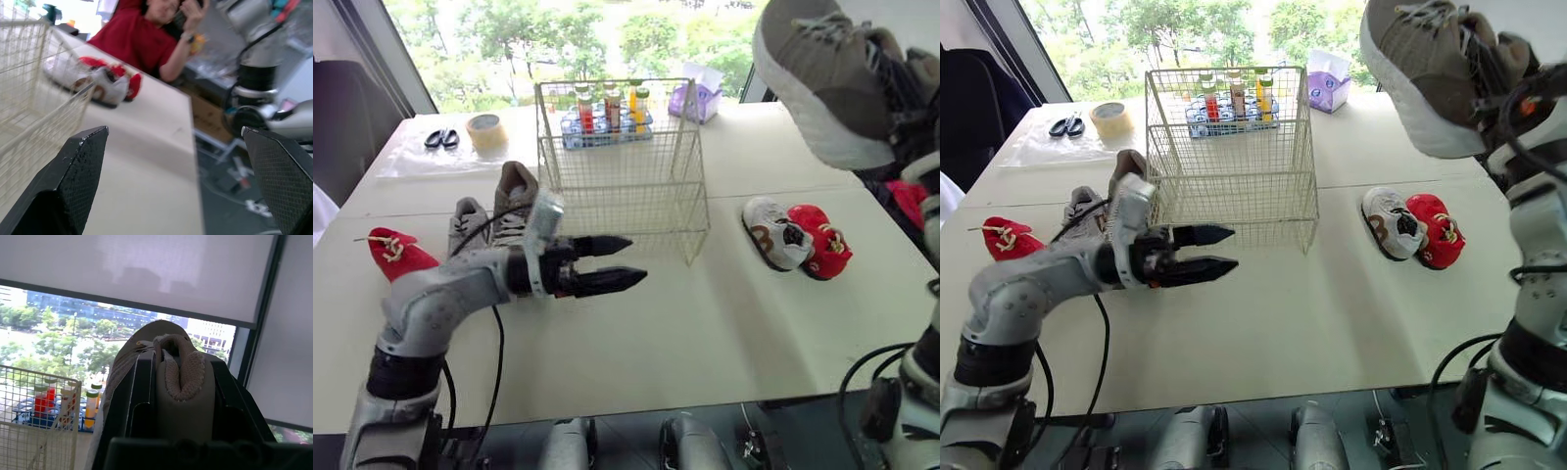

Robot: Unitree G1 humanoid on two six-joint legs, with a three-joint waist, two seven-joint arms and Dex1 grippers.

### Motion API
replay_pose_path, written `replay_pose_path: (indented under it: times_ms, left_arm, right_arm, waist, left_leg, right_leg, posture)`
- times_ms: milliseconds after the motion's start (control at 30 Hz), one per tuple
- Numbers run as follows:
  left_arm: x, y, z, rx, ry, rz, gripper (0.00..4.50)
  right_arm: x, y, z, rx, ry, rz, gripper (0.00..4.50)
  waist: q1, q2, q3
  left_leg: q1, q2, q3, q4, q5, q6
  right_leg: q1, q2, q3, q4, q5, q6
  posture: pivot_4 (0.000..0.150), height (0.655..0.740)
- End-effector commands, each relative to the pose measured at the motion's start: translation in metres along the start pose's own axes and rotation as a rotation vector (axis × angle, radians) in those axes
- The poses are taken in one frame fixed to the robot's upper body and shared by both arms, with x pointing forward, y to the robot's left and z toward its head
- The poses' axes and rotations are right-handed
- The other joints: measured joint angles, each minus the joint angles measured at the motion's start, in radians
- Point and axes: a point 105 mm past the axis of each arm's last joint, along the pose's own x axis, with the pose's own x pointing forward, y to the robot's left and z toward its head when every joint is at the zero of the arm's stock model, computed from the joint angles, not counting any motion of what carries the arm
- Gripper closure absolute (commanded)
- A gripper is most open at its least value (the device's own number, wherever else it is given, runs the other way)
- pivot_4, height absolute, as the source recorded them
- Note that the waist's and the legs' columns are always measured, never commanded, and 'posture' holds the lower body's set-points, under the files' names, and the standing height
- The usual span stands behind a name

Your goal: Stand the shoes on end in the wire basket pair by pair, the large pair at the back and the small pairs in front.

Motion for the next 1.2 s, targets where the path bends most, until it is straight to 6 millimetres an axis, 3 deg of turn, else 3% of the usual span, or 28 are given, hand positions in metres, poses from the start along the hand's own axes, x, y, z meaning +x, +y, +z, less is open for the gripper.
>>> replay_pose_path:
  times_ms: [33, 100, 167, 400, 600, 1067, 1167, 1200]
  left_arm:
    - [-0.021, 0.004, 0.075, 0.109, -0.144, 0.071, 0.0]
    - [-0.041, 0.024, 0.125, 0.186, -0.223, 0.214, 0.0]
    - [-0.056, 0.026, 0.16, 0.205, -0.284, 0.228, 0.0]
    - [-0.079, 0.044, 0.195, 0.152, -0.327, 0.218, 0.0]
    - [-0.067, 0.059, 0.183, 0.145, -0.174, 0.204, 0.0]
    - [-0.03, 0.066, 0.172, 0.103, -0.113, 0.054, 0.0]
    - [-0.029, 0.061, 0.173, 0.093, -0.124, 0.009, 0.74]
    - [-0.03, 0.061, 0.173, 0.091, -0.128, 0.002, 1.21]
  right_arm:
    - [0.005, 0.014, 0.067, -0.11, -0.187, 0.212, 3.34]
    - [0.011, 0.026, 0.082, -0.158, -0.226, 0.355, 3.34]
    - [0.015, 0.037, 0.086, -0.2, -0.235, 0.487, 3.34]
    - [0.026, 0.068, 0.08, -0.28, -0.269, 0.747, 3.34]
    - [0.031, 0.085, 0.083, -0.278, -0.344, 0.83, 3.34]
    - [0.019, 0.117, 0.083, -0.289, -0.372, 0.951, 3.34]
    - [0.018, 0.114, 0.083, -0.294, -0.363, 0.935, 3.37]
    - [0.018, 0.113, 0.083, -0.293, -0.361, 0.929, 3.37]
  waist:
    - [0.001, 0.0, 0.001]
    - [-0.001, -0.001, 0.002]
    - [-0.007, -0.002, 0.002]
    - [-0.02, -0.004, 0.003]
    - [-0.019, -0.007, 0.004]
    - [-0.023, -0.009, 0.006]
    - [-0.023, -0.009, 0.006]
    - [-0.023, -0.009, 0.006]
  left_leg:
    - [0.0, 0.0, 0.0, 0.0, 0.0, 0.0]
    - [0.0, 0.0, 0.0, -0.001, 0.0, 0.0]
    - [0.001, 0.0, 0.001, -0.001, 0.0, 0.0]
    - [0.001, -0.002, 0.004, 0.001, 0.002, -0.004]
    - [-0.01, -0.002, 0.005, 0.002, 0.002, -0.004]
    - [-0.012, -0.002, 0.005, 0.002, 0.003, -0.004]
    - [-0.012, -0.002, 0.005, 0.002, 0.003, -0.004]
    - [-0.012, -0.002, 0.005, 0.002, 0.003, -0.004]
  right_leg:
    - [0.0, 0.0, 0.0, 0.0, 0.0, 0.0]
    - [0.0, 0.001, 0.0, -0.001, 0.0, 0.0]
    - [0.0, 0.001, 0.0, -0.002, 0.0, 0.0]
    - [0.001, -0.002, 0.001, -0.001, -0.001, 0.002]
    - [-0.009, -0.002, 0.001, 0.001, -0.001, 0.003]
    - [-0.011, -0.002, 0.001, 0.002, -0.002, 0.003]
    - [-0.011, -0.002, 0.001, 0.002, -0.002, 0.003]
    - [-0.011, -0.002, 0.001, 0.002, -0.002, 0.004]
  posture:
    - [0.15, 0.6938]
    - [0.15, 0.6938]
    - [0.15, 0.6938]
    - [0.15, 0.6938]
    - [0.15, 0.6938]
    - [0.15, 0.6938]
    - [0.15, 0.6938]
    - [0.15, 0.6938]
